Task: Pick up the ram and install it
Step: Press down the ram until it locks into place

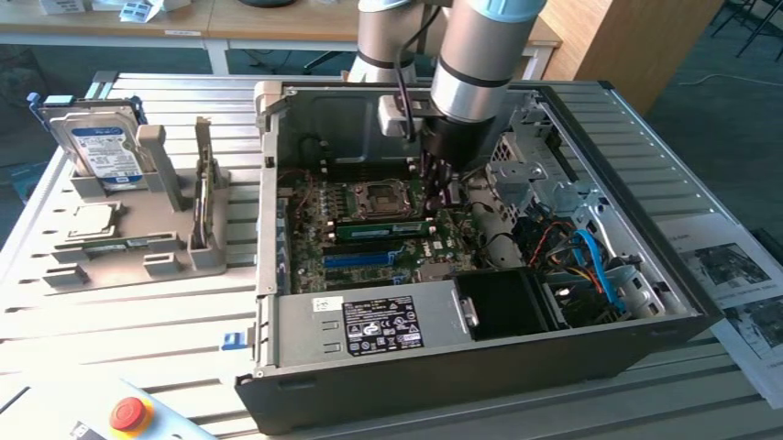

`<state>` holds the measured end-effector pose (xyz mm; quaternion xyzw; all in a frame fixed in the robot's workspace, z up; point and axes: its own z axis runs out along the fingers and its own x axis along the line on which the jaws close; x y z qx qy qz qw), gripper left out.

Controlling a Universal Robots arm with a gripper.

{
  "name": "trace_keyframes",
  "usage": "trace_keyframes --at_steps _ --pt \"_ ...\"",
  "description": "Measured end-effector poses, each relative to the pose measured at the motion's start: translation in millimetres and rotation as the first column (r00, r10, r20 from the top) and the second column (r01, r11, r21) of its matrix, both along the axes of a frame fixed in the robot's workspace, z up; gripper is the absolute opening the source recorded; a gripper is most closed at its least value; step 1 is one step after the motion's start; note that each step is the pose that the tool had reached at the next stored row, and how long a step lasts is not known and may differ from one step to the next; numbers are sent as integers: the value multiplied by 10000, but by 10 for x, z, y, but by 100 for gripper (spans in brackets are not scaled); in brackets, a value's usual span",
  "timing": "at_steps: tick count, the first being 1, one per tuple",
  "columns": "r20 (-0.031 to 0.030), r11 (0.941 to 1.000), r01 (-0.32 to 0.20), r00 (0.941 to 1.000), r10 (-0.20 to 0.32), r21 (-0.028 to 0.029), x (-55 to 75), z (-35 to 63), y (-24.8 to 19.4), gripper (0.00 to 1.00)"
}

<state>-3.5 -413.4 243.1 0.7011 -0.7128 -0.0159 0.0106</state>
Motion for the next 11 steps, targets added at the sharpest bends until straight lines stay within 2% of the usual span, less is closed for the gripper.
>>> trace_keyframes --at_steps 11 --pt "-1 10000 1 10000 -1 -1 25 -18 0 10"
